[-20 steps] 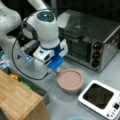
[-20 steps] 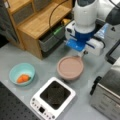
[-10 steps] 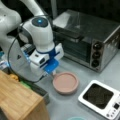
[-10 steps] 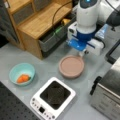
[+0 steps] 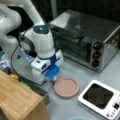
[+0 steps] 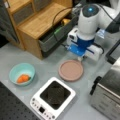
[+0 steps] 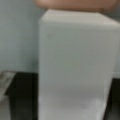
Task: Pick up the pan. Place the pan on the table. Pick up the bowl. Place the bowl on the stove.
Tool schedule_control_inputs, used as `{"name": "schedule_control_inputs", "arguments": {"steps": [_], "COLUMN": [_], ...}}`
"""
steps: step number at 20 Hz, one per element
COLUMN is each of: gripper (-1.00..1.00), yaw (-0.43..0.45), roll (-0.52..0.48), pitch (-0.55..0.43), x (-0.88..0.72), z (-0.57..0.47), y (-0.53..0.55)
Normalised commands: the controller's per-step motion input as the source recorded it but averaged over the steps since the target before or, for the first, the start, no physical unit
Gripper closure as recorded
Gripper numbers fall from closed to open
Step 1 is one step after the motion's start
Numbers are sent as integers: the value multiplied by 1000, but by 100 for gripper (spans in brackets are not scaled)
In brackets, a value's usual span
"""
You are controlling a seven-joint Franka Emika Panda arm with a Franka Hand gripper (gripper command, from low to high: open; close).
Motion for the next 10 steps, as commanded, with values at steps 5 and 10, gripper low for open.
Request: {"name": "schedule_control_inputs", "arguments": {"steps": [5,10], "gripper": [100,100], "yaw": [51,47], "roll": [-122,-113], "pitch": [-23,-5], "x": [119,85], "z": [-173,-161], "y": [-43,-54]}}
